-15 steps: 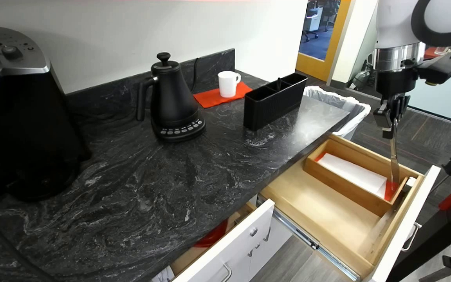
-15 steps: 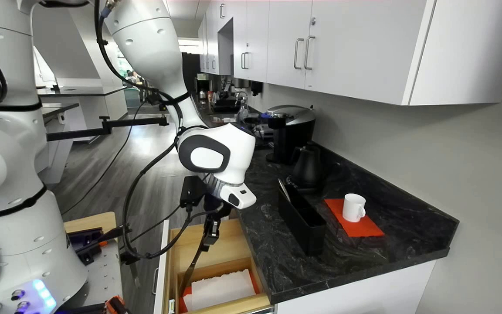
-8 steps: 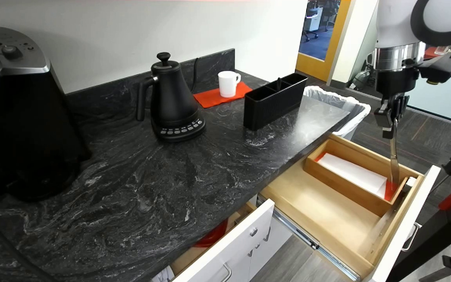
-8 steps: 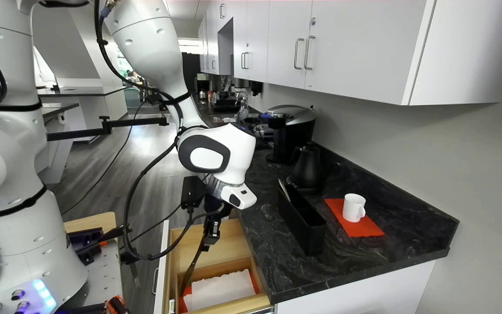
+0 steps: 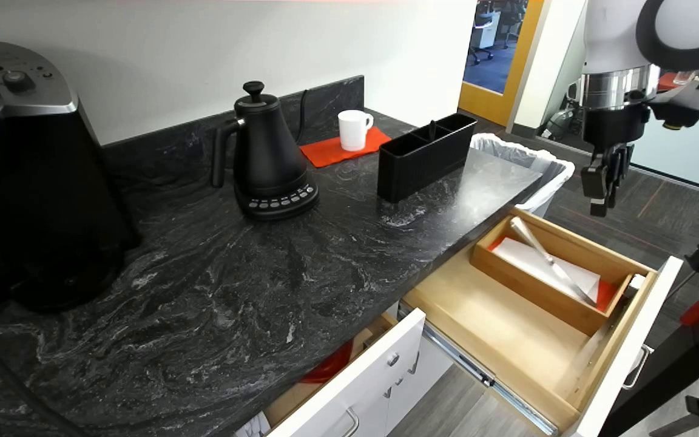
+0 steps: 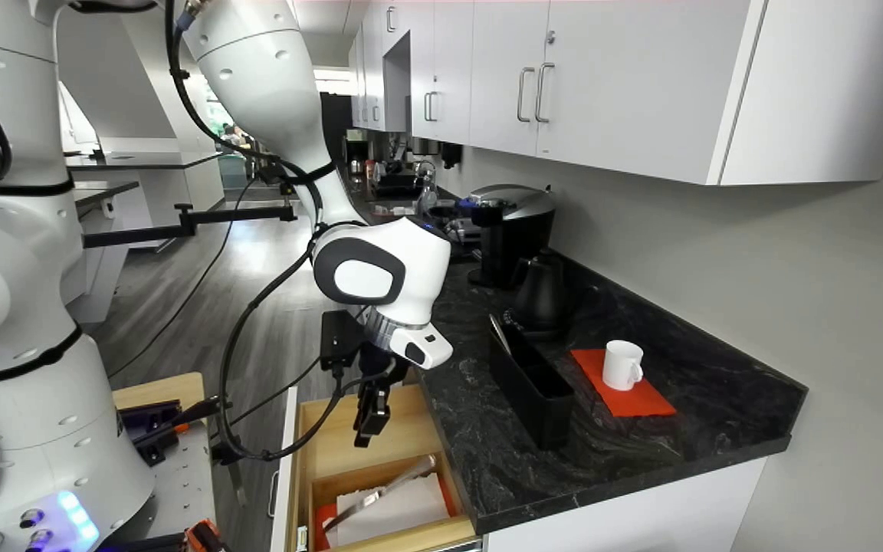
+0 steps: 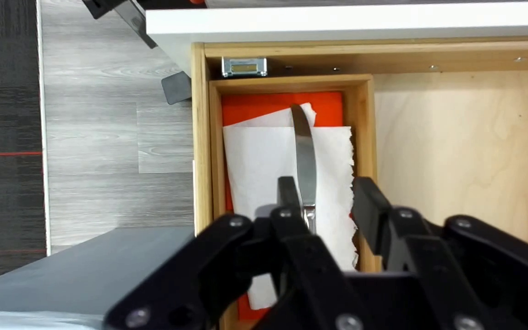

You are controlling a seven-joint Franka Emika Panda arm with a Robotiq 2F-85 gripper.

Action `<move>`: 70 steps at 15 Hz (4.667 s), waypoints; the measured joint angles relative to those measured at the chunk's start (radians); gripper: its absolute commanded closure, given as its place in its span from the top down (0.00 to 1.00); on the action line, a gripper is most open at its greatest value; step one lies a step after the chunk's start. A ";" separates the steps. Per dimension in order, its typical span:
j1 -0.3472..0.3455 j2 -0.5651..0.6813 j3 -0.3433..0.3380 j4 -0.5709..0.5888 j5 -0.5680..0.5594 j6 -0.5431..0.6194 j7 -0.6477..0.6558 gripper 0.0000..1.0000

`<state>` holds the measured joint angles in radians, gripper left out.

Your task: Take the butter knife from the cutlery holder followed by the fork

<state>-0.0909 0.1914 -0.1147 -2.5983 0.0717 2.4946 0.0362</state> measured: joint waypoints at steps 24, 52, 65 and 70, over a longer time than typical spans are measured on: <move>-0.004 -0.013 -0.022 0.000 -0.004 0.078 -0.004 1.00; 0.011 -0.010 0.089 0.032 -0.241 0.653 -0.295 1.00; 0.027 -0.008 0.031 0.065 -0.313 0.708 -0.321 1.00; 0.040 -0.008 -0.011 0.064 -0.369 0.785 -0.356 1.00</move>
<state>-0.0508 0.1835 -0.1254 -2.5340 -0.2973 3.2794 -0.3197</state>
